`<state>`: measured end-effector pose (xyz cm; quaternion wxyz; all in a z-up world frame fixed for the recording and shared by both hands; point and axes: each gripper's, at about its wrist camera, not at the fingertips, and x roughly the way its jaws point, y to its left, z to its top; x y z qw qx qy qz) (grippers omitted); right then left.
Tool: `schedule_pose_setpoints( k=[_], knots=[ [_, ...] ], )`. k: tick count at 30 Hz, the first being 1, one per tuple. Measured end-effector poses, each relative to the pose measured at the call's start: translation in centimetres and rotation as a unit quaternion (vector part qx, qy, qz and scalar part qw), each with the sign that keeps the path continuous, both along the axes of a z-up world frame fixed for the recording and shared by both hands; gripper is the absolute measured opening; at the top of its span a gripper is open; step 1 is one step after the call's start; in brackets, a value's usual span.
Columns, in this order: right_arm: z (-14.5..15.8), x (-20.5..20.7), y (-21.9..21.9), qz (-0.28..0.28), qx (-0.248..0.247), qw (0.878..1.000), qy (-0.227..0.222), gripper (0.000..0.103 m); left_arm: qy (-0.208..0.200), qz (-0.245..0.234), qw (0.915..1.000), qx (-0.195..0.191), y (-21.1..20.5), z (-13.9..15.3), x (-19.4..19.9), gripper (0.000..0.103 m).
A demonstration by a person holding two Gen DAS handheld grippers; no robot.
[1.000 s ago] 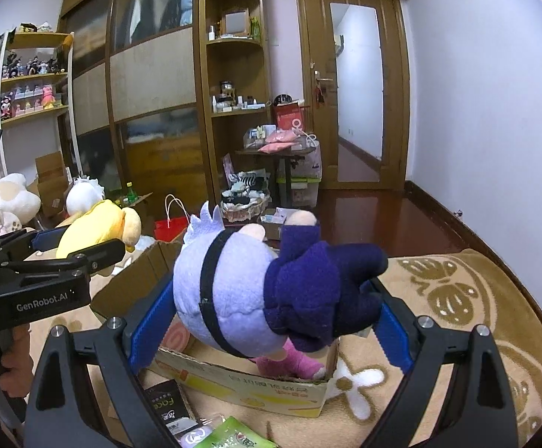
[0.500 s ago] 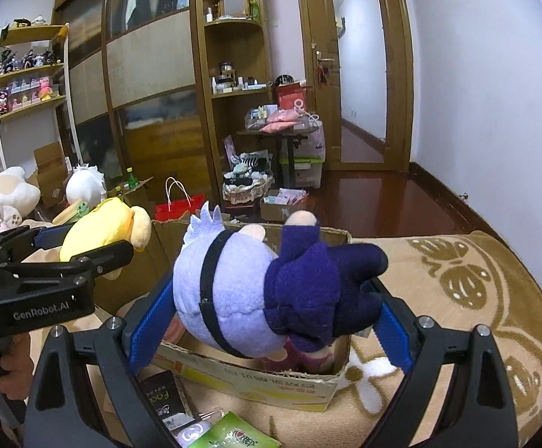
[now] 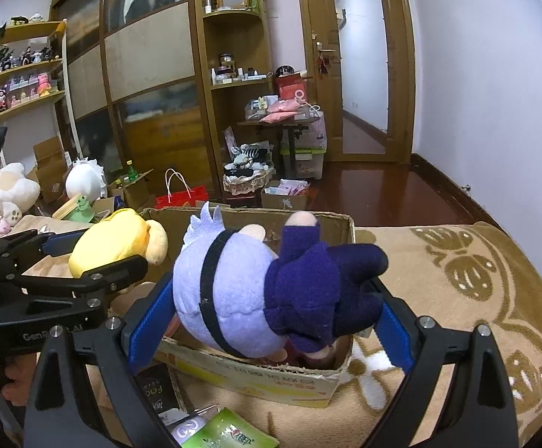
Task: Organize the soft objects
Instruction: 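Carry the yellow dog and purple doll into the box and open both tools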
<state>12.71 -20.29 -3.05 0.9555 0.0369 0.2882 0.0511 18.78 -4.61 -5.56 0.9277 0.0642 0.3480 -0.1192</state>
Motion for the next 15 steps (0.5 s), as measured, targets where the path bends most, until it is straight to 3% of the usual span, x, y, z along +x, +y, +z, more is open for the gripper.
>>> schedule_pose_setpoints(
  k=[11, 15],
  knots=[
    [-0.27, -0.05, -0.47, 0.009, 0.021, 1.0, 0.003, 0.103, 0.002, -0.002, 1.0, 0.002, 0.04, 0.08, -0.17, 0.083],
    [-0.4, 0.01, -0.63, 0.011, 0.023, 1.0, 0.006, 0.103, -0.001, 0.0, 1.0, -0.003, 0.18, 0.19, -0.36, 0.09]
  ],
)
